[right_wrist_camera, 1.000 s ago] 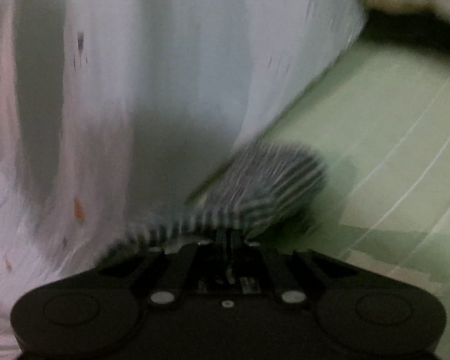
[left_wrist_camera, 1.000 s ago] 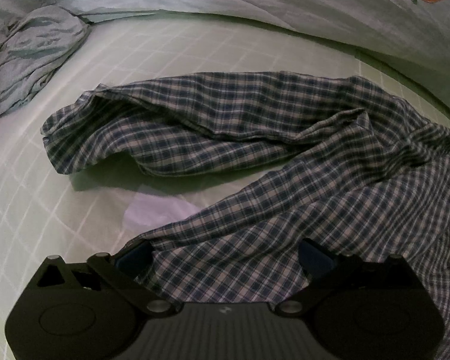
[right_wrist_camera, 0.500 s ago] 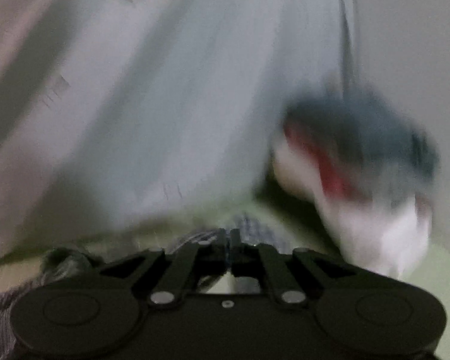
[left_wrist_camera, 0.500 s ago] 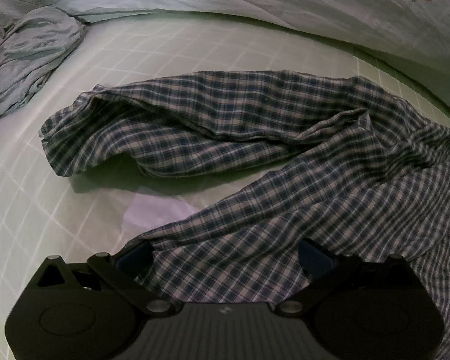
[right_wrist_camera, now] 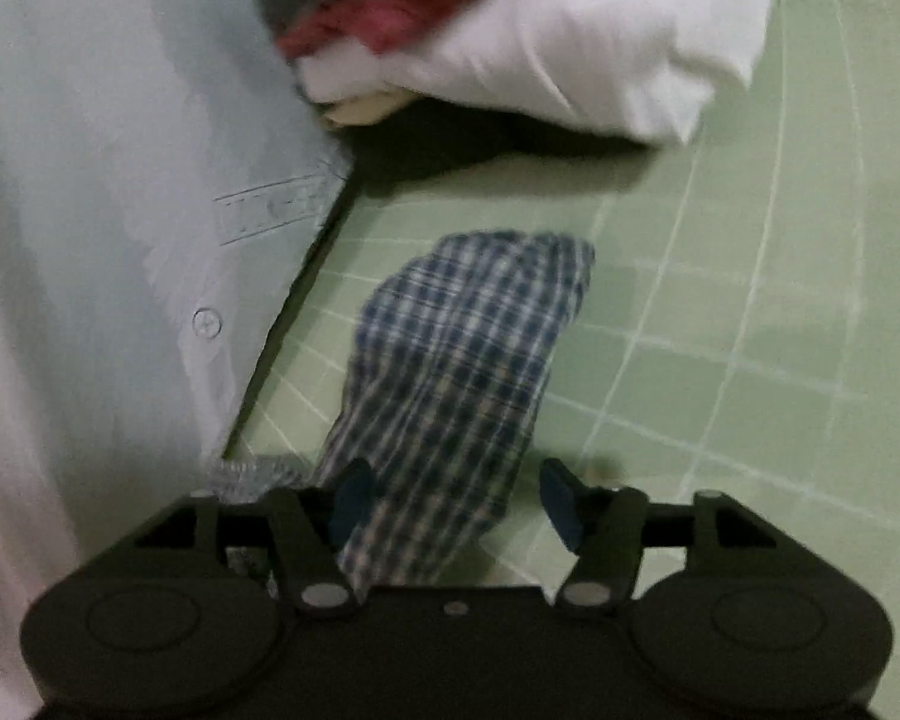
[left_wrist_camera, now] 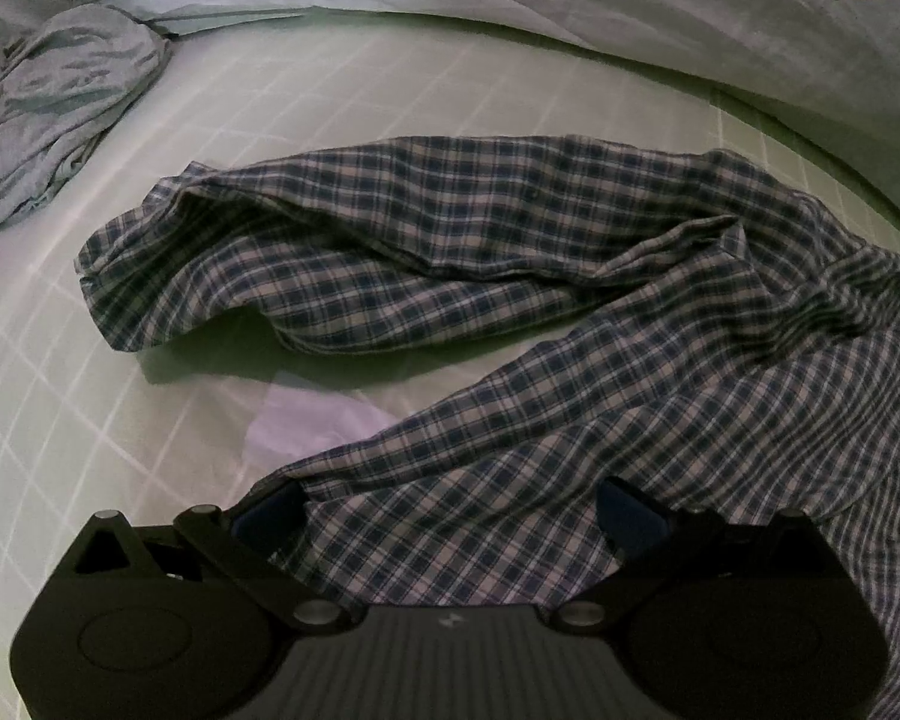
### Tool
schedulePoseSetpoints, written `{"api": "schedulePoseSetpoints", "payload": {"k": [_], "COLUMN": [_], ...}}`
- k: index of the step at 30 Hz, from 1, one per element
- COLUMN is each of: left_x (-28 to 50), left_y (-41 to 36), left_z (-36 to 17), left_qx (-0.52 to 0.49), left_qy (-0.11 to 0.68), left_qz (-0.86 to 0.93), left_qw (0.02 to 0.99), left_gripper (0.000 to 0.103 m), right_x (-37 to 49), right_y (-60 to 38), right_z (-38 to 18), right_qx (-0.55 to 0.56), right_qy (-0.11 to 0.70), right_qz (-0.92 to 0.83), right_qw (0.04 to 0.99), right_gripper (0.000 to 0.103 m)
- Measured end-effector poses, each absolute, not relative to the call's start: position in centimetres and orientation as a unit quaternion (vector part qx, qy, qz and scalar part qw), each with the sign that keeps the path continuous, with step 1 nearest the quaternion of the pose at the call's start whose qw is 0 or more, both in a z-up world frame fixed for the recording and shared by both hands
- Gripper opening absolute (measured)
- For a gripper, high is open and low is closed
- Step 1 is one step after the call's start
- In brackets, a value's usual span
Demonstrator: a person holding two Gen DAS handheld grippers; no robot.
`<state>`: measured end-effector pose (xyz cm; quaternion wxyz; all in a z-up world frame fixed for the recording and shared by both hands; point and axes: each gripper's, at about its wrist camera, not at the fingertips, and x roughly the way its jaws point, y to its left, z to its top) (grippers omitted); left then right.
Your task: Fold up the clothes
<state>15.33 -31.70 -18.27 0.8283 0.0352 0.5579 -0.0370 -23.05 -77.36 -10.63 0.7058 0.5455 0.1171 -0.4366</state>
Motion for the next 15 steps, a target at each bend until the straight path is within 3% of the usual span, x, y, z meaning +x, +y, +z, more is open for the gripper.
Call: {"api": "schedulePoseSetpoints", "payload": {"k": [1, 3, 8, 13, 14, 15], "left_x": [15.3, 15.3, 15.3, 15.3, 15.3, 15.5], "left_y": [-31.7, -31.7, -31.7, -31.7, -31.6, -31.6], "left_z": [-18.3, -18.3, -18.2, -18.2, -18.1, -18.1], "left_qx": [0.035, 0.035, 0.035, 0.036, 0.036, 0.038], "left_qy": [0.558, 0.558, 0.557, 0.555, 0.556, 0.558], "left_qz": [-0.037, -0.037, -0.036, -0.037, -0.038, -0.041], "left_qw": [0.828, 0.828, 0.829, 0.830, 0.830, 0.828], "left_gripper": [0.103, 0.103, 0.103, 0.103, 0.103, 0.103], "right_x": [-23.0, -23.4, -26.6, -25.5, -25.3, -24.9], "right_y": [-77.8, -78.0, -76.4, -76.7, -76.7, -77.0], "right_z": [-11.1, -10.9, -4.3, 0.3, 1.3, 1.8], "right_qx": [0.558, 0.581, 0.547, 0.385, 0.350, 0.320], "right_qy": [0.108, 0.070, -0.030, 0.059, 0.076, 0.104], "right_qz": [-0.430, -0.423, -0.464, -0.579, -0.598, -0.614], "right_qw": [0.702, 0.692, 0.697, 0.717, 0.717, 0.714], "right_gripper": [0.061, 0.005, 0.004, 0.004, 0.007, 0.016]}}
